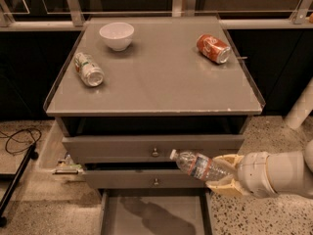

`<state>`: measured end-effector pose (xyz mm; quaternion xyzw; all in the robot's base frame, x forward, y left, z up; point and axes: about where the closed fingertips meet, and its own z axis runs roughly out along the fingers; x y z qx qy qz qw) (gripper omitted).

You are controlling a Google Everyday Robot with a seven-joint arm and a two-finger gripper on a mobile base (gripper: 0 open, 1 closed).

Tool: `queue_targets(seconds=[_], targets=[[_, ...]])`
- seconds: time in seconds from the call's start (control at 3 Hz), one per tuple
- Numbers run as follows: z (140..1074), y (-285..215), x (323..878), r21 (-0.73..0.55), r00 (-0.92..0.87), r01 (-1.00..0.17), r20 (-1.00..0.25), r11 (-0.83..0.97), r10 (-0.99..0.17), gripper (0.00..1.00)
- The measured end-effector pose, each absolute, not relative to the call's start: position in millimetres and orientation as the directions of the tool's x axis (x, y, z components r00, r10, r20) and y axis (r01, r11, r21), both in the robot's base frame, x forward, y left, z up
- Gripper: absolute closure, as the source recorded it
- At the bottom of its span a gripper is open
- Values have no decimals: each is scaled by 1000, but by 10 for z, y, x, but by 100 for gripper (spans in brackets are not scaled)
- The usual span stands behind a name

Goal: Place water bottle into bottom drawer

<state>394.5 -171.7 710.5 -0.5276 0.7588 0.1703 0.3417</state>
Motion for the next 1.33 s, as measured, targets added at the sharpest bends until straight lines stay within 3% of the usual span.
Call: queue_targets(seconds=[0.67,1.33], targets=[[5977,-1574,3907,39,-311,-929,-619,367,-721,100],[4775,-1596,3981,117,-368,-917,-618,381,-695,100]])
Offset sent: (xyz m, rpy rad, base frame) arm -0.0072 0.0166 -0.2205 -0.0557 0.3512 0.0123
